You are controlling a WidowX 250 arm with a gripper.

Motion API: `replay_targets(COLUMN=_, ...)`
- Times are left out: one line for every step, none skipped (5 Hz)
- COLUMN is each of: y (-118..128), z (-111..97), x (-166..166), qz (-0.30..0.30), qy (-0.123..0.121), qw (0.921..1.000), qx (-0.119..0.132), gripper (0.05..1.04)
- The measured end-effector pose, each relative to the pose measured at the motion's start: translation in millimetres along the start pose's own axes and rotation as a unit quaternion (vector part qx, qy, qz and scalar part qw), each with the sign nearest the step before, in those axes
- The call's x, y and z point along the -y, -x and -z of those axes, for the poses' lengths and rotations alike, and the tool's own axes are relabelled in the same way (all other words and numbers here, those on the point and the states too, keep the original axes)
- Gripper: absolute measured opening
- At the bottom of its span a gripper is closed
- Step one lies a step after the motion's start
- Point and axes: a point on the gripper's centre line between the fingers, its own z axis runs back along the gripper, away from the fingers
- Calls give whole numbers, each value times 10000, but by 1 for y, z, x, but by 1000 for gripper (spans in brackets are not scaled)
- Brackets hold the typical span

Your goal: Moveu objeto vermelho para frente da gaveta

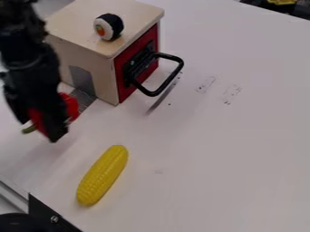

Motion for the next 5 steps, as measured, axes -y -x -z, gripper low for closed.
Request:
replay_targets(y=-41, z=-28, x=41, qz=85, qy=-2, qw=9998, qx=169, gripper=885)
replay_targets(y=-77, z=-27, x=75, qz=152, qy=57, qw=9999, qx=33, gripper=885)
replay_targets(y=-124, z=-7, x=108, qz=219, qy=148, qw=9996, qx=-27, gripper=885)
replay_targets(y=-162, z=10, x=127, qz=278, qy=192, qw=9994, qx=26, gripper=885)
replay_targets(y=-189, z=28, x=135, qz=259, qy=215, qw=9994, qx=-60, gripper=885)
